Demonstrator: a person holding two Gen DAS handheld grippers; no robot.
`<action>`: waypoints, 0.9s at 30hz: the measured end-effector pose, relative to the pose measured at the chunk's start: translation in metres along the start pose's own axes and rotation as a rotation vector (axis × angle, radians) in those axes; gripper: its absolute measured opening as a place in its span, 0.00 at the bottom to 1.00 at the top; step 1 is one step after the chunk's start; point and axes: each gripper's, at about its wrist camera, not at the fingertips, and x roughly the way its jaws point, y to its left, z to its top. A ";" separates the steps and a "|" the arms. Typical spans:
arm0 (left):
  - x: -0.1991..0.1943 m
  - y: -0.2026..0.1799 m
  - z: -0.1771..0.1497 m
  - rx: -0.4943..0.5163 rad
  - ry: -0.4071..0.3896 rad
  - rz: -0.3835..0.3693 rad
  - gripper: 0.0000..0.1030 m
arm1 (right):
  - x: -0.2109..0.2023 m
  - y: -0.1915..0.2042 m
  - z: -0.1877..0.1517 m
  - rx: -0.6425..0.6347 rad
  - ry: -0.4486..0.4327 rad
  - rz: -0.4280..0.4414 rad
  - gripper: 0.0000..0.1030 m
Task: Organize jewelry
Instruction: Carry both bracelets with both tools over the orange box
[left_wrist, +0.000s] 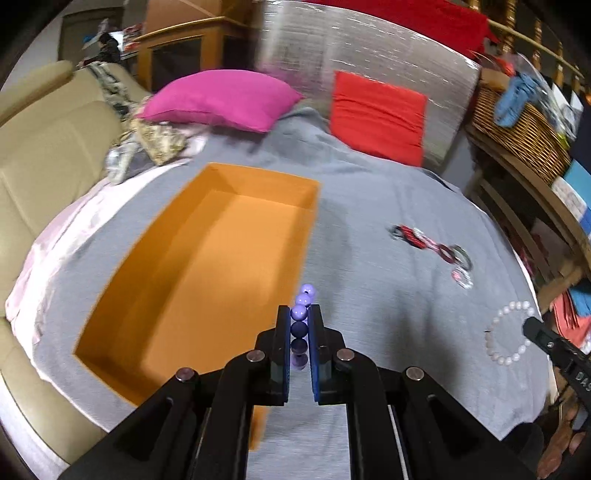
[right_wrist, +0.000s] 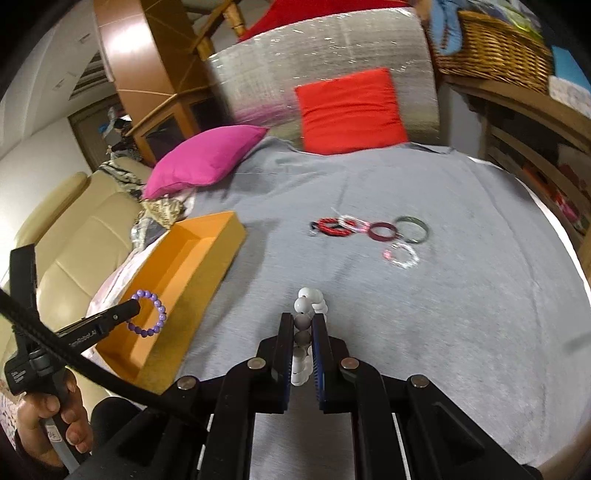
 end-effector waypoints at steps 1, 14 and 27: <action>0.000 0.009 0.001 -0.012 0.000 0.014 0.09 | 0.002 0.007 0.003 -0.011 -0.001 0.010 0.10; 0.038 0.095 0.010 -0.117 0.052 0.183 0.09 | 0.074 0.137 0.039 -0.179 0.058 0.216 0.10; 0.078 0.136 0.000 -0.166 0.132 0.239 0.09 | 0.183 0.208 0.016 -0.250 0.220 0.221 0.10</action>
